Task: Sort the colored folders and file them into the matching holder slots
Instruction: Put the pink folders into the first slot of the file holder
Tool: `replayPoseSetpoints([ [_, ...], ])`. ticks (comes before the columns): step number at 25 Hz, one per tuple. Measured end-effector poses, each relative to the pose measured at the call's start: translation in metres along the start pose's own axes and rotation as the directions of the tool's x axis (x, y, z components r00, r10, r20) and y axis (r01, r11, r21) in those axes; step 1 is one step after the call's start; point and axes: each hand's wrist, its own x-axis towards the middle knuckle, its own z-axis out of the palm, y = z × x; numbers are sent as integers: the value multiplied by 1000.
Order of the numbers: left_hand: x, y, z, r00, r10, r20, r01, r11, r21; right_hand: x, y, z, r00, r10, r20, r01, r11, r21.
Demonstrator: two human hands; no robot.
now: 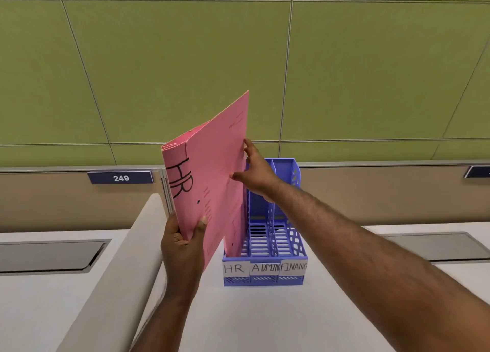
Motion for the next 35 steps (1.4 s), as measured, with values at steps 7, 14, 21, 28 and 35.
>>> replayPoseSetpoints([
  [7, 29, -14, 43, 1000, -20, -16, 20, 1000, -12, 33, -5, 0, 999, -13, 47, 12, 1000, 9],
  [14, 45, -40, 78, 999, -9, 47, 11, 999, -51, 40, -10, -11, 972, -233, 16, 234, 968, -92],
  [21, 48, -74, 96, 992, -43, 115, 50, 997, -60, 43, -10, -28, 959, -232, 164, 268, 929, -253],
  [28, 44, -92, 111, 989, -102, 108, 108, 993, -46, 35, -1, -20, 938, -266, 222, 329, 885, -330],
  [35, 37, -105, 110, 989, -118, 91, 117, 993, 17, 35, 23, -14, 943, -258, 212, 316, 894, -317],
])
